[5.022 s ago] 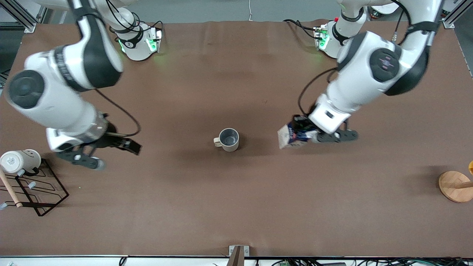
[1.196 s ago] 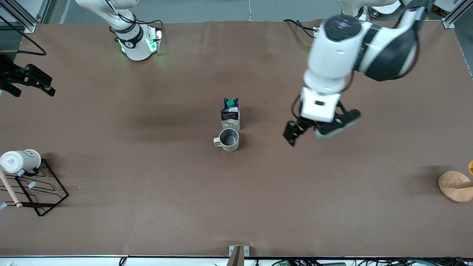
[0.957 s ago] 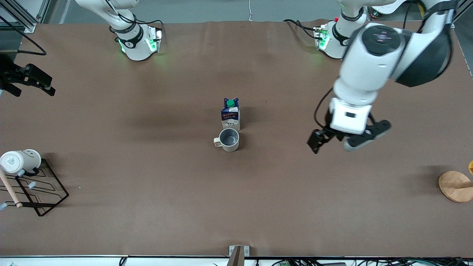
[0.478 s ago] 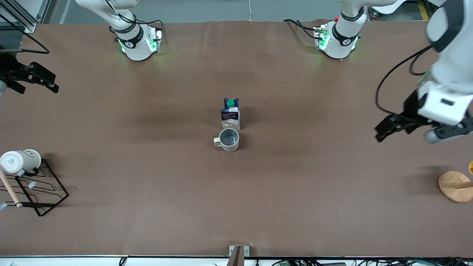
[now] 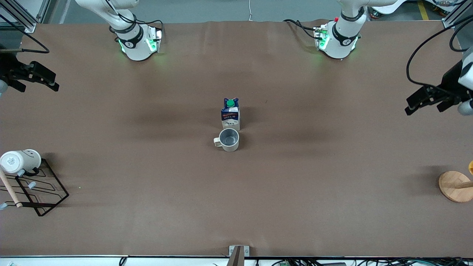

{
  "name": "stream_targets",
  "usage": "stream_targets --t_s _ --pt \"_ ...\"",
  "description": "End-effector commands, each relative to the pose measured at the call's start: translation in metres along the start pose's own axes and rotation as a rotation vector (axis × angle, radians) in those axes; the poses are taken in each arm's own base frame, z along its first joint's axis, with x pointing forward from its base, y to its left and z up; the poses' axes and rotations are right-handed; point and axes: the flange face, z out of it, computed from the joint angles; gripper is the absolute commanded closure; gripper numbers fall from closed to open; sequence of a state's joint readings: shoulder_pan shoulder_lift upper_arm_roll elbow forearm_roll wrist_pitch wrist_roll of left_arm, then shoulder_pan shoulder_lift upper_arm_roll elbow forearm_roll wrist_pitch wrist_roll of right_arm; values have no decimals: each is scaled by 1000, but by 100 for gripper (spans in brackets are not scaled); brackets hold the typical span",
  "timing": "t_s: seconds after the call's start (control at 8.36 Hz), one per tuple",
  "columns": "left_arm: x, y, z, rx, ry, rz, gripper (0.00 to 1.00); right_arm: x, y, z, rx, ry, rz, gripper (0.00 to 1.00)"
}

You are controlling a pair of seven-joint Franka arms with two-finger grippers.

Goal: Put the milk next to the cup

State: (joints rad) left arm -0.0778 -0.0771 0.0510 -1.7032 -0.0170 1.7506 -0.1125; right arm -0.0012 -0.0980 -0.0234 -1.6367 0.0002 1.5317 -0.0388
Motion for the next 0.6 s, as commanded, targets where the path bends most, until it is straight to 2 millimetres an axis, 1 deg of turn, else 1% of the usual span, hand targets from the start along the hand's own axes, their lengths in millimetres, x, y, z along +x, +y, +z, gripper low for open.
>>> stream_targets --t_s 0.0,0.12,0.48 --pt "-5 -3 -4 15 -23 46 0 -4 -2 2 -3 -4 -16 0" --pt "-5 -5 -10 19 -39 99 0 -4 -2 2 -3 -5 -16 0" --pt "-8 -6 -14 15 -52 111 0 -4 -4 6 -1 -15 -20 0"
